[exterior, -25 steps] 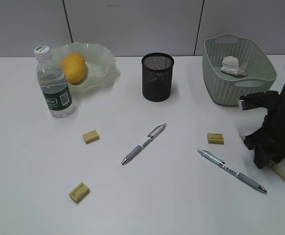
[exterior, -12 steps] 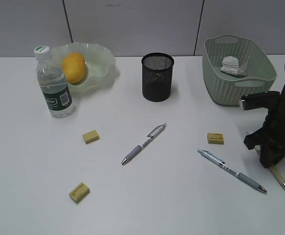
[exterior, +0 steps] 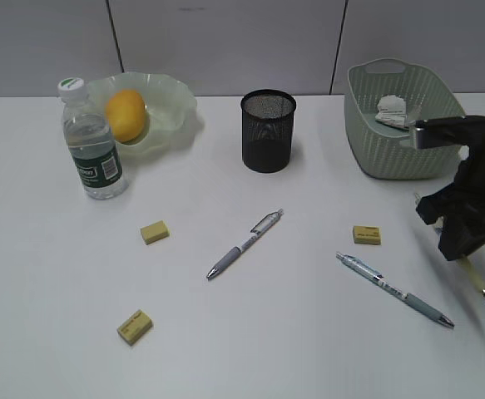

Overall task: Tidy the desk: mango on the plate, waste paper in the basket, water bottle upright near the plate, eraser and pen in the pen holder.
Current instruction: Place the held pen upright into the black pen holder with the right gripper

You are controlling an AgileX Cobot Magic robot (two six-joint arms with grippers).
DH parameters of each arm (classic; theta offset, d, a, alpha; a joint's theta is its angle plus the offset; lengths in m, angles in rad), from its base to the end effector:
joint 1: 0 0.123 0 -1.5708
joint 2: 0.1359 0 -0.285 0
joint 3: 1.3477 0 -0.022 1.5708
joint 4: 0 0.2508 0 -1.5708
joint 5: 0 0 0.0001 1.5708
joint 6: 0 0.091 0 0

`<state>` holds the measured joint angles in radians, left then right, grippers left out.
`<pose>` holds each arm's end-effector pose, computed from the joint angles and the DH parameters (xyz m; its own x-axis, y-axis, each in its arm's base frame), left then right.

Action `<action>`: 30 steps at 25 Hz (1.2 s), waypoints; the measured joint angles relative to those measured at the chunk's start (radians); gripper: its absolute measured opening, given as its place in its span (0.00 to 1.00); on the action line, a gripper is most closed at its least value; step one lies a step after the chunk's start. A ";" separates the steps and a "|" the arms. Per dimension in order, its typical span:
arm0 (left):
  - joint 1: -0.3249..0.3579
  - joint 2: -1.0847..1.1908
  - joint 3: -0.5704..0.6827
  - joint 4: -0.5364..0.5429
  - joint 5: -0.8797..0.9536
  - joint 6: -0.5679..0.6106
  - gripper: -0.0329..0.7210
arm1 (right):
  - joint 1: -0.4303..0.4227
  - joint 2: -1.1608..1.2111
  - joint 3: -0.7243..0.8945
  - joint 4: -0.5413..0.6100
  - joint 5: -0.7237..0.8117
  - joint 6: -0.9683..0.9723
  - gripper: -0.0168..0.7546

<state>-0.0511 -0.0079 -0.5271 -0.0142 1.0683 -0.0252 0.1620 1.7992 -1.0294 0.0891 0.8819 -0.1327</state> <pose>-0.0097 -0.0006 0.2841 -0.4326 -0.0100 -0.9015 0.0485 0.9982 -0.0343 0.3056 0.0563 0.1574 -0.9718 -0.2355 -0.0134 -0.2359 0.9694 0.0679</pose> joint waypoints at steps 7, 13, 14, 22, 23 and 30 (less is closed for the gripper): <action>0.000 0.000 0.000 0.000 0.000 0.000 0.34 | 0.174 -0.117 -0.016 0.009 -0.022 -0.049 0.17; 0.000 0.000 0.000 0.000 0.000 0.000 0.34 | 0.277 -0.117 -0.064 0.119 -0.322 -0.059 0.17; 0.000 0.000 0.000 0.000 0.000 0.000 0.34 | 0.280 -0.117 -0.066 0.142 -0.391 -0.070 0.17; 0.000 0.000 0.000 0.000 0.000 0.000 0.34 | 0.282 -0.103 -0.068 0.199 -0.936 -0.093 0.17; 0.000 0.000 0.000 0.000 0.000 0.000 0.34 | 0.282 -0.091 -0.068 0.195 -1.002 -0.093 0.17; 0.000 0.000 0.000 0.000 0.000 0.000 0.34 | 0.282 0.055 -0.089 0.095 -1.264 -0.087 0.17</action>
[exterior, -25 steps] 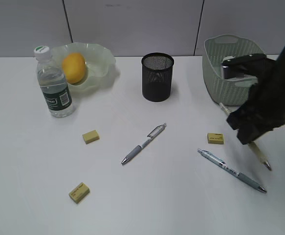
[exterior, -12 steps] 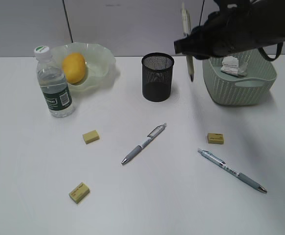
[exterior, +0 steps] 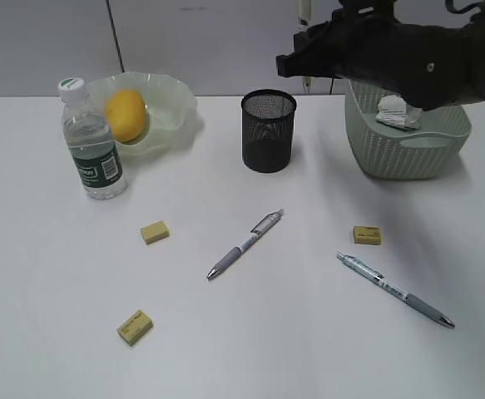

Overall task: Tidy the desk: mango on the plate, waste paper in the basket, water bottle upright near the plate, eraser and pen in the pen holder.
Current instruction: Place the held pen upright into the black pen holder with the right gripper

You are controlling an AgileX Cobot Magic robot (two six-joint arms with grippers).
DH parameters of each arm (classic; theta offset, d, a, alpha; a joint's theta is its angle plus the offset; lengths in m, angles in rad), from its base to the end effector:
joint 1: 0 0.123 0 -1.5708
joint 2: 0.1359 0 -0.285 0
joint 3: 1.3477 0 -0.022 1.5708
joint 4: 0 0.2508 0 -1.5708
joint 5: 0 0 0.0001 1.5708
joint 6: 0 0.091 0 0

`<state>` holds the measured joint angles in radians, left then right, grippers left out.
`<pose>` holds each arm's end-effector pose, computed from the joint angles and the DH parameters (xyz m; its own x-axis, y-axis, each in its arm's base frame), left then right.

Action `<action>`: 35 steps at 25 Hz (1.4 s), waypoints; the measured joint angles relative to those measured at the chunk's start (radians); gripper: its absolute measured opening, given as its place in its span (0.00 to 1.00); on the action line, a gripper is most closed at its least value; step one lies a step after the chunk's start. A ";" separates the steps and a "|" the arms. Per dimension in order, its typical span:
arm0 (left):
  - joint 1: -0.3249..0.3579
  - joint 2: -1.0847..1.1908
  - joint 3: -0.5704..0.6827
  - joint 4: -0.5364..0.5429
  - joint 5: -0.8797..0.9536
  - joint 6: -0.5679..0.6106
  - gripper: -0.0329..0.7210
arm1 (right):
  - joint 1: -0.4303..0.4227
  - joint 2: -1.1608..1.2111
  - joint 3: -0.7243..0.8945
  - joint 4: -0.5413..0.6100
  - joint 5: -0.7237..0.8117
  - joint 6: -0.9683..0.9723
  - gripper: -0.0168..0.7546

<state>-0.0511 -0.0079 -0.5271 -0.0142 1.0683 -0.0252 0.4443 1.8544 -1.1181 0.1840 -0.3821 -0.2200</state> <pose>-0.0097 -0.0006 0.2841 -0.4326 -0.0100 -0.9015 0.0485 0.9982 -0.0343 0.3788 0.1735 0.2247 -0.2249 -0.1612 -0.9609 -0.3810 0.9223 -0.0655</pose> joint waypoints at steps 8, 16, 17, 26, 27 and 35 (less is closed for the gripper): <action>0.000 0.000 0.000 0.000 0.000 0.000 0.34 | 0.000 0.146 -0.177 -0.089 -0.033 0.031 0.17; 0.000 0.000 0.000 -0.001 0.000 0.000 0.34 | 0.000 0.279 -0.300 -0.095 -0.034 0.114 0.17; 0.000 0.000 0.000 -0.001 0.000 0.000 0.34 | 0.001 0.290 -0.307 -0.095 -0.034 0.119 0.17; 0.000 0.000 0.000 -0.001 0.000 0.000 0.34 | 0.008 0.351 -0.313 -0.131 -0.027 0.139 0.17; 0.000 0.000 0.000 -0.001 0.000 0.000 0.34 | 0.008 0.356 -0.313 -0.131 -0.027 0.140 0.17; 0.000 0.000 0.000 -0.001 0.000 0.000 0.34 | 0.008 0.362 -0.314 -0.134 -0.009 0.150 0.26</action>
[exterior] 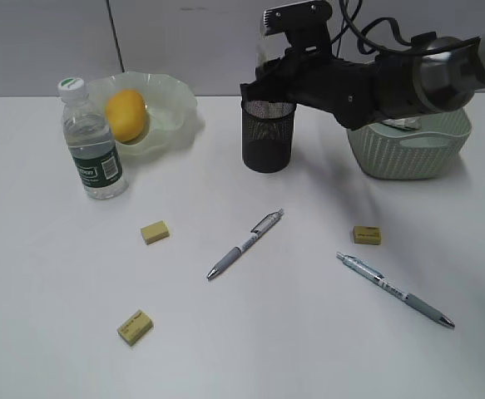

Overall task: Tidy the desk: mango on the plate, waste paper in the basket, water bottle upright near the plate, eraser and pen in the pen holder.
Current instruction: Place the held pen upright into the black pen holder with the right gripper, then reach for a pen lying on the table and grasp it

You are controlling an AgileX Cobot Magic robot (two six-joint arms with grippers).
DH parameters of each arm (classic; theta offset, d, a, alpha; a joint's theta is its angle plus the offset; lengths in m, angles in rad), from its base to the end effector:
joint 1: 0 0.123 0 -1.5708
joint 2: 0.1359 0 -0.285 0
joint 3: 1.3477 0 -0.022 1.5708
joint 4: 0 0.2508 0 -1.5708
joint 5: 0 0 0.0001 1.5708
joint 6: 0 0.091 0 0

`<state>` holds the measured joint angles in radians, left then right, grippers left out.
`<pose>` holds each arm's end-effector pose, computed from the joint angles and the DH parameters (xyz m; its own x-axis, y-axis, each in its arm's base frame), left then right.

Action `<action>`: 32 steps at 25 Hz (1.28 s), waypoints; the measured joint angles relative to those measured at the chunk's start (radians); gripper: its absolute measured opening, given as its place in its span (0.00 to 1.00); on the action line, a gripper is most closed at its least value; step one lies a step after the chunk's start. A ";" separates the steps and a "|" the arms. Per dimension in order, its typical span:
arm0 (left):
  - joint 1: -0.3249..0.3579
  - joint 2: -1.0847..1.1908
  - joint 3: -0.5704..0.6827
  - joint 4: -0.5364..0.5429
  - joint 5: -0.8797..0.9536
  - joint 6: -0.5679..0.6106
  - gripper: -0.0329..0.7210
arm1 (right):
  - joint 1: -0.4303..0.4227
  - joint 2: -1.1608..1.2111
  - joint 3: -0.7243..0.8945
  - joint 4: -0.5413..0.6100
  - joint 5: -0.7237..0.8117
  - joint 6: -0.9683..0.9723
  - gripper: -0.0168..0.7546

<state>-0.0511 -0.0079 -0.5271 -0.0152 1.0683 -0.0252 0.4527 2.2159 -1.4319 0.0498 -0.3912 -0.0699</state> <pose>-0.0097 -0.0007 0.2841 -0.4327 -0.0104 -0.9015 0.0490 0.9982 -0.0351 0.4448 0.2144 0.1538 -0.2608 -0.1534 -0.9531 -0.4274 0.9036 -0.0285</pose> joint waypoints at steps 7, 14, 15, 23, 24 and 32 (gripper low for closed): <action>0.000 0.000 0.000 -0.001 0.000 0.000 0.34 | 0.000 0.000 -0.001 -0.003 0.079 0.027 0.50; 0.000 0.000 0.000 -0.001 0.000 0.000 0.34 | 0.000 -0.042 -0.001 -0.003 0.217 0.029 0.53; 0.000 0.000 0.000 -0.001 0.000 0.000 0.34 | 0.000 -0.062 -0.001 -0.003 0.239 0.029 0.53; 0.000 0.000 0.000 -0.001 0.000 0.000 0.34 | 0.000 -0.255 -0.035 0.006 0.648 0.029 0.53; 0.000 0.000 0.000 -0.001 0.000 0.000 0.34 | 0.000 -0.277 -0.050 0.007 0.750 0.029 0.53; 0.000 0.000 0.000 -0.001 0.000 0.000 0.34 | 0.000 -0.372 -0.197 0.066 1.407 0.036 0.53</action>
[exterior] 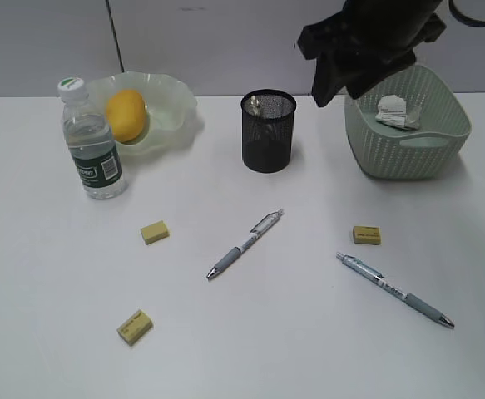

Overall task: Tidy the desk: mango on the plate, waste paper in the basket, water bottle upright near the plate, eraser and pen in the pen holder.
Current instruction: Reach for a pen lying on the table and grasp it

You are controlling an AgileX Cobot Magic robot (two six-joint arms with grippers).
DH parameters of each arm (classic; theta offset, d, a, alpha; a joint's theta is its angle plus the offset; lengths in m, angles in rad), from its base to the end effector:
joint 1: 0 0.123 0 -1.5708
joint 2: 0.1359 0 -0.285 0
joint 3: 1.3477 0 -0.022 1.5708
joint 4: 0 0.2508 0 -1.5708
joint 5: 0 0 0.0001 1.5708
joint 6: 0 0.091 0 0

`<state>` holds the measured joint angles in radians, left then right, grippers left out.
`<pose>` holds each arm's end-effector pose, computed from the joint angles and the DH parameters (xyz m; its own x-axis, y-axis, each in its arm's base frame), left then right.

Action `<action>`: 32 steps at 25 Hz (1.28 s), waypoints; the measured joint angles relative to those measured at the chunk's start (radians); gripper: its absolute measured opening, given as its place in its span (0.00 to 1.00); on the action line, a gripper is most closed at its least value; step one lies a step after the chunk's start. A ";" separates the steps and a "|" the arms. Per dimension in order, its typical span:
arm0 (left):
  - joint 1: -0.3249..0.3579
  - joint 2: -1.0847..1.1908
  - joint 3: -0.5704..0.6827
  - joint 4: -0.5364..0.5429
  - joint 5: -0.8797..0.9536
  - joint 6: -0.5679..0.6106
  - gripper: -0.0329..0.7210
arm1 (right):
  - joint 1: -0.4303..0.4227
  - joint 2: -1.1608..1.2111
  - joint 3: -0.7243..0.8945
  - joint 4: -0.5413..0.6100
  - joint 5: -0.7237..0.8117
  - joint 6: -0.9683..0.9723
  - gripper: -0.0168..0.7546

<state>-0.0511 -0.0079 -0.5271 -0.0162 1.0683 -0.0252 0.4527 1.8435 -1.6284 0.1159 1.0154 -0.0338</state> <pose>-0.0097 -0.0008 0.2841 -0.4327 -0.0109 -0.9015 0.0496 0.9981 -0.0359 0.3580 0.1841 0.2920 -0.8299 -0.3732 -0.4147 -0.4495 0.8876 0.1007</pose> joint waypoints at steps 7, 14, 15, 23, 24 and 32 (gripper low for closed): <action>0.000 0.000 0.000 -0.002 0.000 0.000 0.34 | -0.112 -0.040 -0.013 0.013 0.181 0.034 0.53; 0.000 0.000 0.000 -0.003 0.000 0.000 0.34 | -0.334 -0.047 -0.006 -0.056 0.190 0.008 0.52; 0.000 0.000 0.000 -0.003 0.000 0.000 0.34 | -0.357 -0.053 -0.001 -0.096 0.191 0.004 0.52; 0.000 0.000 0.000 -0.005 0.000 0.000 0.34 | -0.383 -0.252 0.225 -0.105 0.191 -0.005 0.52; 0.000 0.000 0.000 -0.005 0.000 0.000 0.34 | -0.383 -0.294 0.271 -0.106 0.191 -0.006 0.52; 0.000 0.000 0.000 -0.017 0.000 0.000 0.35 | -0.383 -0.792 0.646 -0.096 0.192 -0.008 0.52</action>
<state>-0.0511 -0.0079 -0.5271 -0.0334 1.0683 -0.0252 0.0693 1.0513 -0.9828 0.0201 1.2078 -0.0417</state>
